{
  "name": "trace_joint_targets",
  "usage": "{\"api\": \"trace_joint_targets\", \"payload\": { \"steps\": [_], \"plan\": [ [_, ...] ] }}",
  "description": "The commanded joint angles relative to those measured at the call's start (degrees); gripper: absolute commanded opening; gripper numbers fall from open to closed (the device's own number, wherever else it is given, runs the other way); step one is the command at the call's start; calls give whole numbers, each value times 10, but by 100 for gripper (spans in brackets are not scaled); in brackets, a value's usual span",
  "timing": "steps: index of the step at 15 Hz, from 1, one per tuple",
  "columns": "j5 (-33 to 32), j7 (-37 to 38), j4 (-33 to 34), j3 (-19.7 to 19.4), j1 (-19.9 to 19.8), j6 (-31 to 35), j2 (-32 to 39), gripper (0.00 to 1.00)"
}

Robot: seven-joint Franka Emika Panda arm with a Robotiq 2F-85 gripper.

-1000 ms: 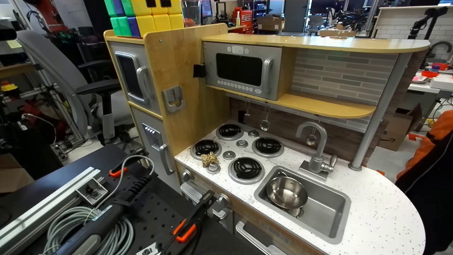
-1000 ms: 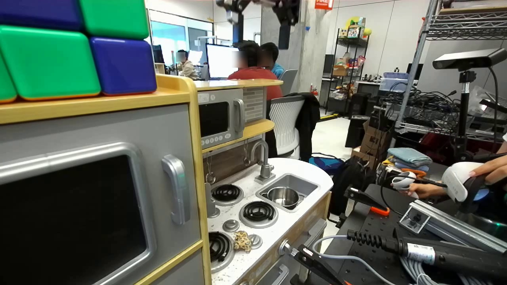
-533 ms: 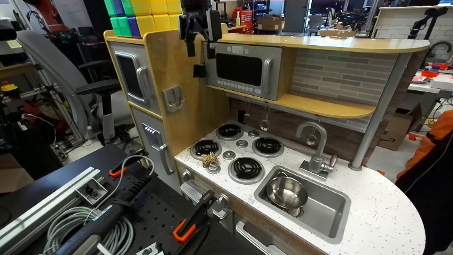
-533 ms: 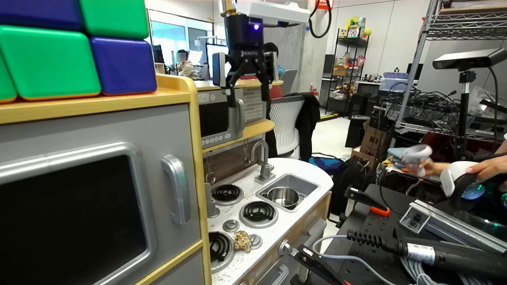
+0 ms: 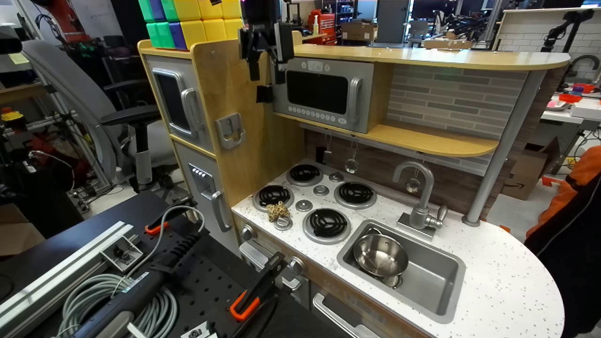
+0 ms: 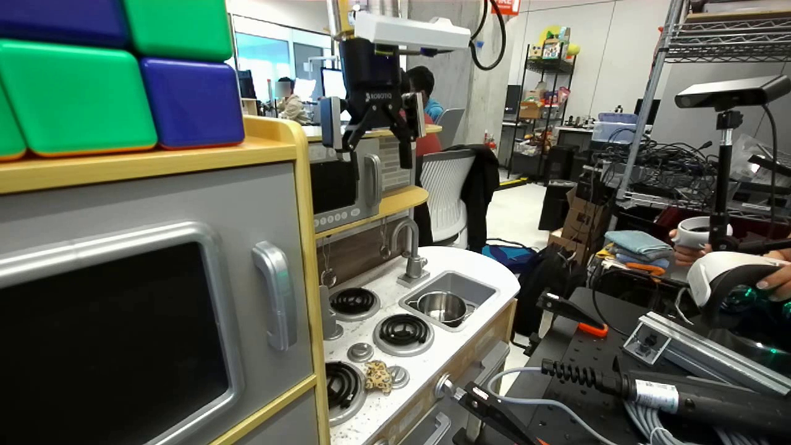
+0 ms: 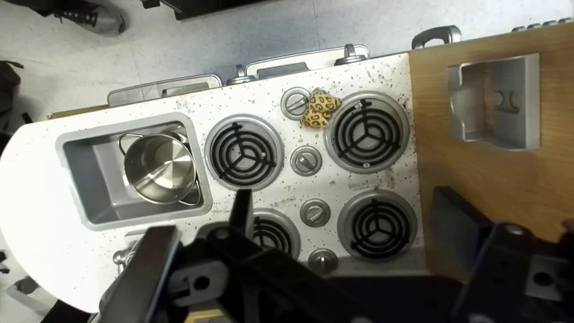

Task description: Remove the plush toy from the stove and put it inside the silver pot in the sink

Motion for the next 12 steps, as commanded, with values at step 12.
{"api": "trace_joint_targets", "payload": {
  "steps": [12],
  "plan": [
    [-41,27,-72,-63,69,187,149,100]
  ]
}}
